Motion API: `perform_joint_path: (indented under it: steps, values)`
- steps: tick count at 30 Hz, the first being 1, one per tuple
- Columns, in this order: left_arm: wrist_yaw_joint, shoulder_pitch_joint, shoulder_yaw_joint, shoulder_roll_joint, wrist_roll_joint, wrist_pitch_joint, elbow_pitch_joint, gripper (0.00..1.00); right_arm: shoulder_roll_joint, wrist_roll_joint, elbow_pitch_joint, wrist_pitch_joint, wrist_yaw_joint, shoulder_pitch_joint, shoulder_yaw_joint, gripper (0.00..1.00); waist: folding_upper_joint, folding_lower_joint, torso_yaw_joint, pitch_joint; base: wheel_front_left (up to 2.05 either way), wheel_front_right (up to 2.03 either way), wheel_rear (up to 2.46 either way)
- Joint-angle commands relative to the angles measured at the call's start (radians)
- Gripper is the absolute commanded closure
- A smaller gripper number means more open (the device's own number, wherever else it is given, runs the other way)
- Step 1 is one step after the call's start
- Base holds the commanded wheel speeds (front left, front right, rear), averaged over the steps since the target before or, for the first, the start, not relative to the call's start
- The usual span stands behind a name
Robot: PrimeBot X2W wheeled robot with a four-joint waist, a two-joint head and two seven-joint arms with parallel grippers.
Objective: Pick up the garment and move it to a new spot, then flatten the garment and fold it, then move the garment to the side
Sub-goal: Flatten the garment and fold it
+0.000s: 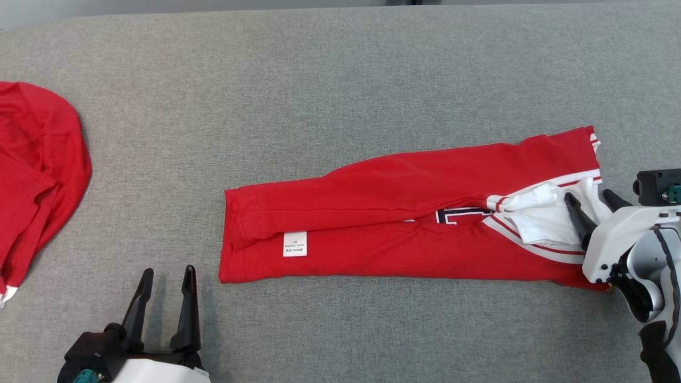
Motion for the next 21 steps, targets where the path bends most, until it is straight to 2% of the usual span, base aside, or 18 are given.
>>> perform_joint_path:
  steps: [1, 4, 8, 9, 10, 11, 12, 17, 21]
  values:
    - [-0.005, -0.007, 0.014, 0.002, 0.012, -0.001, -0.002, 0.00, 0.002, -0.004, 0.037, 0.032, -0.005, 0.025, -0.008, 0.00, -0.0001, 0.0000, 0.003, -0.002, 0.00, 0.00, 0.00]
    - [-0.012, -0.002, 0.028, -0.001, 0.019, -0.001, -0.001, 0.00, 0.006, 0.007, 0.051, 0.060, -0.005, 0.042, -0.002, 0.00, -0.0001, 0.0000, 0.005, -0.004, 0.00, 0.00, 0.00]
    - [-0.020, 0.003, 0.048, -0.004, 0.026, -0.001, 0.002, 0.00, 0.037, 0.093, 0.068, 0.131, -0.003, 0.087, 0.034, 0.00, -0.0001, 0.0000, 0.006, -0.007, 0.00, 0.00, 0.00]
    - [-0.021, 0.003, 0.047, -0.005, 0.016, -0.001, 0.001, 0.00, 0.049, 0.160, 0.071, 0.160, -0.003, 0.106, 0.070, 0.00, -0.0001, 0.0000, 0.007, -0.011, 0.00, 0.00, 0.00]
    - [-0.021, 0.003, 0.047, -0.005, 0.016, -0.001, 0.001, 0.00, 0.049, 0.160, 0.071, 0.160, -0.003, 0.106, 0.070, 0.00, -0.0001, 0.0000, 0.007, -0.011, 0.00, 0.00, 0.00]
    - [-0.023, 0.004, 0.045, -0.005, 0.009, -0.001, 0.001, 0.00, 0.057, 0.197, 0.069, 0.162, -0.002, 0.112, 0.082, 0.56, -0.0001, 0.0000, 0.007, -0.015, 0.00, 0.00, 0.00]
    - [-0.024, 0.002, 0.042, -0.005, 0.006, -0.001, -0.003, 0.00, 0.068, 0.239, 0.064, 0.150, -0.002, 0.112, 0.089, 1.00, -0.0001, 0.0000, 0.008, -0.020, 0.00, 0.00, 0.00]
    - [-0.023, 0.010, 0.028, -0.004, -0.018, -0.001, -0.005, 0.00, 0.023, 0.336, 0.090, 0.082, -0.002, 0.070, 0.031, 1.00, -0.0001, 0.0000, 0.008, -0.058, 0.00, 0.00, 0.00]
    - [-0.018, 0.021, 0.017, -0.004, -0.032, -0.001, -0.007, 0.00, -0.082, 0.358, 0.131, 0.078, -0.007, 0.033, -0.059, 1.00, -0.0001, 0.0000, 0.014, -0.100, 0.00, 0.00, 0.00]
